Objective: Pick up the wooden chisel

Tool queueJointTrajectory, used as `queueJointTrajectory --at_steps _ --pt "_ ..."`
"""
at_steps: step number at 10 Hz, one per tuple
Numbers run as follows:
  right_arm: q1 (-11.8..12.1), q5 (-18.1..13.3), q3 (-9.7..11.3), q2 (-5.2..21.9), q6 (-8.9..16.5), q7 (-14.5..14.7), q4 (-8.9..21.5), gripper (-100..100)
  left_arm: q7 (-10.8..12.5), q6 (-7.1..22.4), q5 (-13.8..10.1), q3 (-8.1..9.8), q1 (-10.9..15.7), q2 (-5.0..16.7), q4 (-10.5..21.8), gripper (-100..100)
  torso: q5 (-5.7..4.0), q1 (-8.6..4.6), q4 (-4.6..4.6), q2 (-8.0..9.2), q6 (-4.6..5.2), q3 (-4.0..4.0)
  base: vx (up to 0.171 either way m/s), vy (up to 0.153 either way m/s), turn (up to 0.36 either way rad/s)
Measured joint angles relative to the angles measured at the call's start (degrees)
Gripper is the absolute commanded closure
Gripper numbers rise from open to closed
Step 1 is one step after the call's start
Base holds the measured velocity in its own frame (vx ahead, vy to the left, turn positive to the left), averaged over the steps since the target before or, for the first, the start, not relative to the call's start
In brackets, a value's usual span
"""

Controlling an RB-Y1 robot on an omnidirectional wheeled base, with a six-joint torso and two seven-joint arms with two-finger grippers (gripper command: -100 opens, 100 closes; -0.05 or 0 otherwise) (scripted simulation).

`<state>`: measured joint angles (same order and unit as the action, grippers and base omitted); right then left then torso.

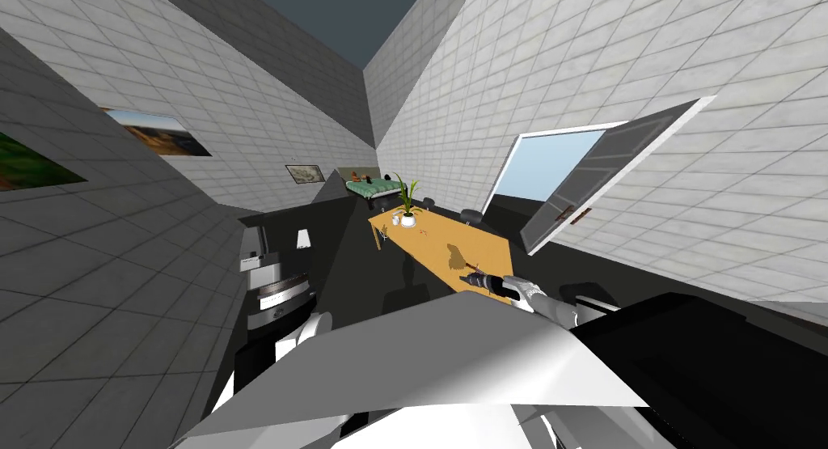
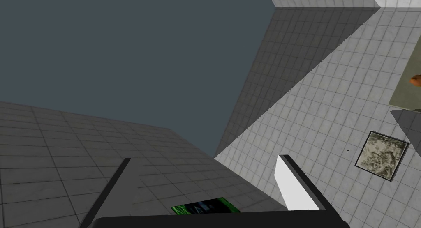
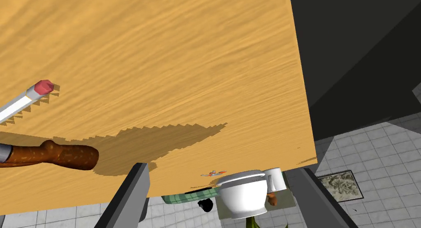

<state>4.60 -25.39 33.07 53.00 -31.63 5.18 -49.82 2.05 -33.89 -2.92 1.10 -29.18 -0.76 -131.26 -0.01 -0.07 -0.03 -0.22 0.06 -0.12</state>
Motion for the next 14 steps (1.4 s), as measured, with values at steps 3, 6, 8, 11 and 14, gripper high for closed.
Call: queueJointTrajectory --at_steps 3,6,8,11,14 --pt "-1.2 -2.4 3.6 2.7 -1.7 0.9 7.7 -100 0.0 0.0 0.0 0.00 0.0 0.0 0.0 0 -0.01 -0.03 -0.01 -0.03 0.00 -0.02 0.043 -0.022 0.263" --pt "0.3 -4.1 6.3 5.7 -1.7 2.1 10.4 -100 0.0 0.0 0.0 0.00 0.0 0.0 0.0 0 -0.02 -0.02 -0.01 -0.03 0.02 -0.02 0.047 -0.027 0.210" --pt "-1.8 -5.9 8.8 4.2 -4.4 4.6 19.6 -100 0.0 0.0 0.0 0.01 0.0 0.0 0.0 0 -0.05 -0.10 -0.03 -0.11 0.02 -0.07 0.049 -0.044 0.189" --pt "0.5 -6.1 9.7 6.8 -3.2 4.1 17.7 -100 0.0 0.0 0.0 0.01 0.0 0.0 0.0 0 -0.01 0.11 0.03 0.13 0.07 0.07 -0.001 0.000 -0.018" --pt "2.1 -7.3 12.0 8.0 -2.4 4.0 16.9 -100 0.0 0.0 0.0 0.01 0.0 0.0 0.0 0 -0.02 0.00 -0.01 -0.03 0.05 -0.02 0.039 -0.026 0.167"
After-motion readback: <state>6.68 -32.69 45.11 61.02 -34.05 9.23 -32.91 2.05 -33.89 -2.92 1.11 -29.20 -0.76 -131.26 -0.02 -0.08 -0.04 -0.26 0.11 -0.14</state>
